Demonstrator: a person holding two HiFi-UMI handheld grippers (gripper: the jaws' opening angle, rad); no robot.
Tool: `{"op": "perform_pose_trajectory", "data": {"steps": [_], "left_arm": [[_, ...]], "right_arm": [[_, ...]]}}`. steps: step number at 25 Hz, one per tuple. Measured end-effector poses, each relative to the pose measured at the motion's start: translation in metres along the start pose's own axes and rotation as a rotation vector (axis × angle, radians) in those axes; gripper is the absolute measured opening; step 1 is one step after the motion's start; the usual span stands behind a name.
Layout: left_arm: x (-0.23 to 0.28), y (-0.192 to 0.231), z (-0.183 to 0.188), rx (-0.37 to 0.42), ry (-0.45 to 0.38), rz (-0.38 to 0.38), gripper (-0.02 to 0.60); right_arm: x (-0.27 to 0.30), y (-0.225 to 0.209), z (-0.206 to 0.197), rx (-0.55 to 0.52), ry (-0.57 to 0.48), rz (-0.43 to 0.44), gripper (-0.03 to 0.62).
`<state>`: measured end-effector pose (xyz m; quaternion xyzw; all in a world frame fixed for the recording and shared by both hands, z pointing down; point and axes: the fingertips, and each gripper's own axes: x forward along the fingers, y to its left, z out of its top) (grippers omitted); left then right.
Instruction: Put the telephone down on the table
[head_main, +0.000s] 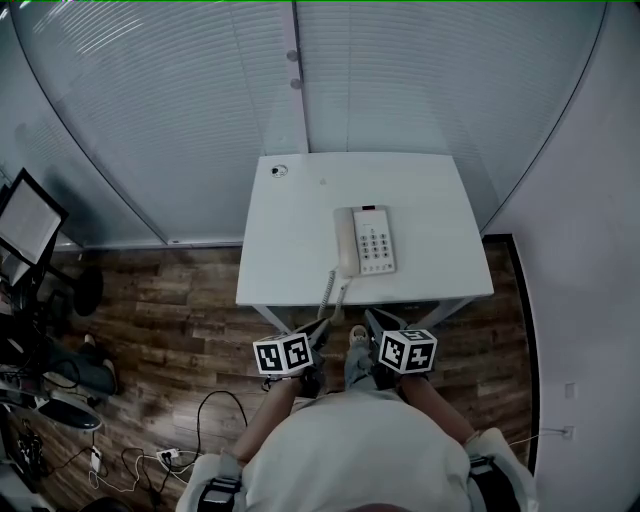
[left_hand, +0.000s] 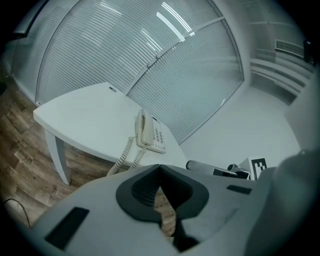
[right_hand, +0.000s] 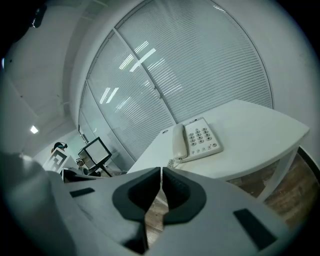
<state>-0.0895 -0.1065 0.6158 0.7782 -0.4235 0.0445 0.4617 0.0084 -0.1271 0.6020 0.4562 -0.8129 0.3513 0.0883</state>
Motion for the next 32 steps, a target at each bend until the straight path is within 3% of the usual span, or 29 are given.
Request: {"op": "perform_pose_trajectory", "data": {"steps": [32], "left_arm": [[0.001,0.007,0.001,-0.035,0.011,-0.015,0.021]], "right_arm": [[0.003,0.010,0.001,-0.035,-0.004,-0.004,0.021]]}}
